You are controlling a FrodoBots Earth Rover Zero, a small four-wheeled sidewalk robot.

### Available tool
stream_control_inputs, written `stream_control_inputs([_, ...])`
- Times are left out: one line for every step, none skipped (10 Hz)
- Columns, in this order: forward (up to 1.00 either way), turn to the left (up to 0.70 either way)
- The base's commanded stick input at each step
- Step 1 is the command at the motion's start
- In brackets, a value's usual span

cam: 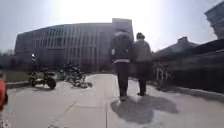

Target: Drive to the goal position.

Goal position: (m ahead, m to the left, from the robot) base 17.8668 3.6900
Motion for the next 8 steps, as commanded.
stream_control_inputs([0.7,-0.01])
stream_control_inputs([0.7,-0.01])
stream_control_inputs([0.7,-0.01])
stream_control_inputs([0.7,-0.01])
stream_control_inputs([0.7,-0.01])
stream_control_inputs([0.7,-0.01])
stream_control_inputs([0.7,-0.01])
stream_control_inputs([0.7,-0.01])
